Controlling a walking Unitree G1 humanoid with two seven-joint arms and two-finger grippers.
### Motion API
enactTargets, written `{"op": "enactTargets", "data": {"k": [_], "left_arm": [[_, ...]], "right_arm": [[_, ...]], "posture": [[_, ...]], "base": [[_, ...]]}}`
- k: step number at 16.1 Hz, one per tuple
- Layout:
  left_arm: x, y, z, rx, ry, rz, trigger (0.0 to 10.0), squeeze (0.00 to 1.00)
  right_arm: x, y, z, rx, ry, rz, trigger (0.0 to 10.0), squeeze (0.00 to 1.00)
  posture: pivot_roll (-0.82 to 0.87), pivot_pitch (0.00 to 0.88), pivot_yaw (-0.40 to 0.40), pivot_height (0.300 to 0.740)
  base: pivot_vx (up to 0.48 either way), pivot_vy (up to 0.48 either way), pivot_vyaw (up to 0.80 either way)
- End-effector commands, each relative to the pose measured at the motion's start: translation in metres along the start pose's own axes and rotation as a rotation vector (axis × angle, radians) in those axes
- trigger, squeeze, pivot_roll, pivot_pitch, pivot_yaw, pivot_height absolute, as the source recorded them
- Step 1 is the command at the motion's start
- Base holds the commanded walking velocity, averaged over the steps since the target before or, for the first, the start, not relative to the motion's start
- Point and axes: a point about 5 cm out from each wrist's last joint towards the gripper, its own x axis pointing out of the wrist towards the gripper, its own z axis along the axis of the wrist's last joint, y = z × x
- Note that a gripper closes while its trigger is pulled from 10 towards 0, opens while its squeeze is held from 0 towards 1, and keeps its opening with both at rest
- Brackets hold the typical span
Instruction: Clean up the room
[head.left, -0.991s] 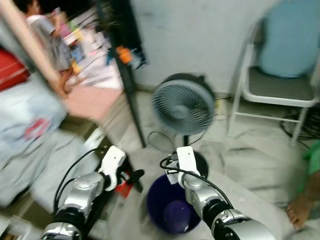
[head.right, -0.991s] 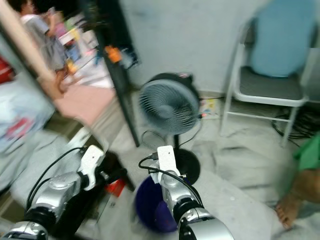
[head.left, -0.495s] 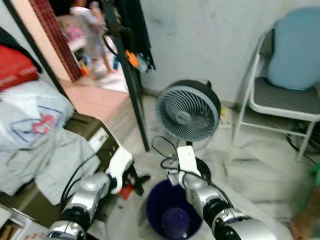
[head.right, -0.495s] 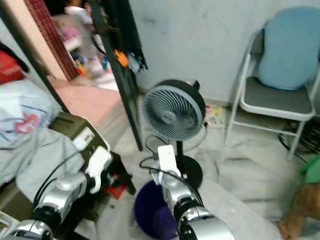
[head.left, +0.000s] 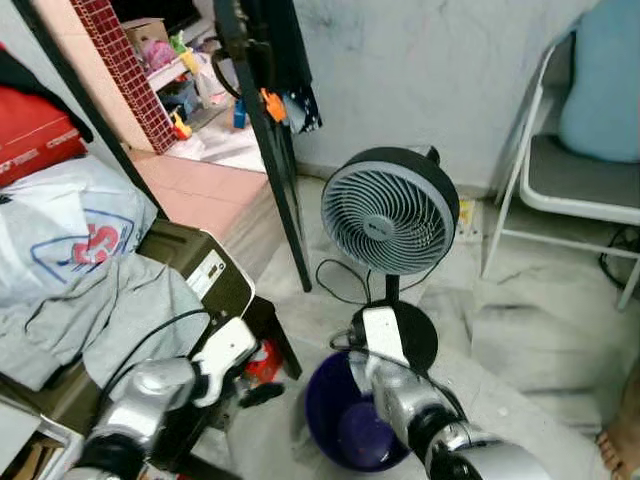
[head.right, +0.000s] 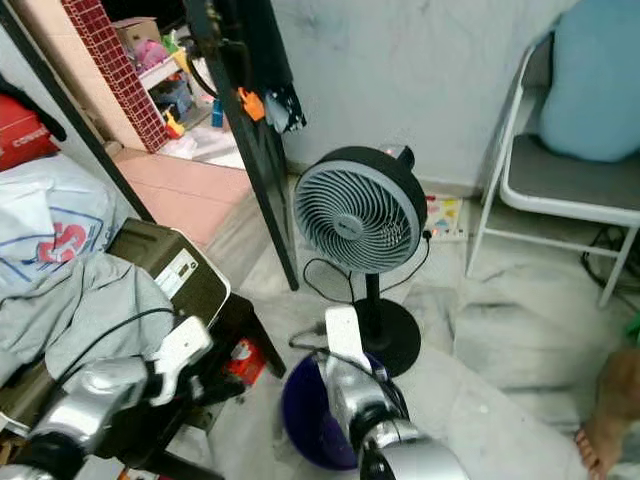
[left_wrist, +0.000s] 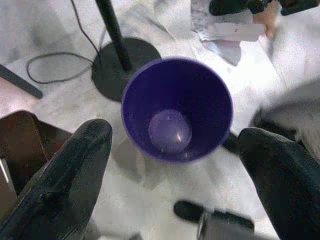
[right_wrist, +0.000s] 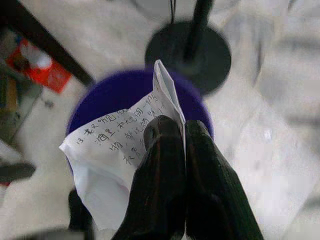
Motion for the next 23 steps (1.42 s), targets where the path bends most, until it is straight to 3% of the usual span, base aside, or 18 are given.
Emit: {"op": "enactTargets", "data": {"k": [1,4,9,12,18,21,23], "left_arm": [[-0.006,-0.001,-0.004,0.014,0.031,-0.025,10.0,0.00],[-0.011,-0.011,-0.008,0.057,0.067,-0.099,10.0,0.00],[-0.015,-0.019,-0.011,0.054,0.068,-0.101,10.0,0.00],[-0.034,-0.023,-0.020,0.032,0.095,-0.074,10.0,0.00],[-0.072,-0.036,-0.035,-0.014,0.167,-0.041,10.0,0.00],[-0.075,-0.038,-0.034,-0.029,0.165,-0.018,10.0,0.00],[-0.067,-0.042,-0.031,-0.049,0.144,-0.007,10.0,0.00]], "right_arm": [[-0.005,0.018,-0.011,0.023,0.047,0.037,10.0,0.00],[-0.006,0.017,-0.023,0.038,0.071,0.025,10.0,0.00],[-0.006,0.015,-0.028,0.029,0.065,0.019,10.0,0.00],[-0.014,0.038,-0.029,0.047,0.058,0.087,10.0,0.00],[-0.023,0.059,-0.041,0.020,0.077,0.139,10.0,0.00],[-0.021,0.054,-0.042,-0.039,0.064,0.124,10.0,0.00],[-0.014,0.031,-0.048,-0.062,0.088,0.039,10.0,0.00]], "posture": [[-0.15,0.124,0.190,0.740],[-0.15,0.156,0.209,0.740],[-0.15,0.184,0.221,0.740],[-0.09,0.190,0.246,0.740],[0.01,0.198,0.282,0.740],[0.00,0.201,0.261,0.740],[-0.01,0.204,0.244,0.740]], "base": [[0.000,0.000,0.00],[0.000,0.000,0.00],[0.000,0.000,0.00],[0.000,0.000,0.00],[0.000,0.000,0.00],[0.000,0.000,0.00],[0.000,0.000,0.00]]}}
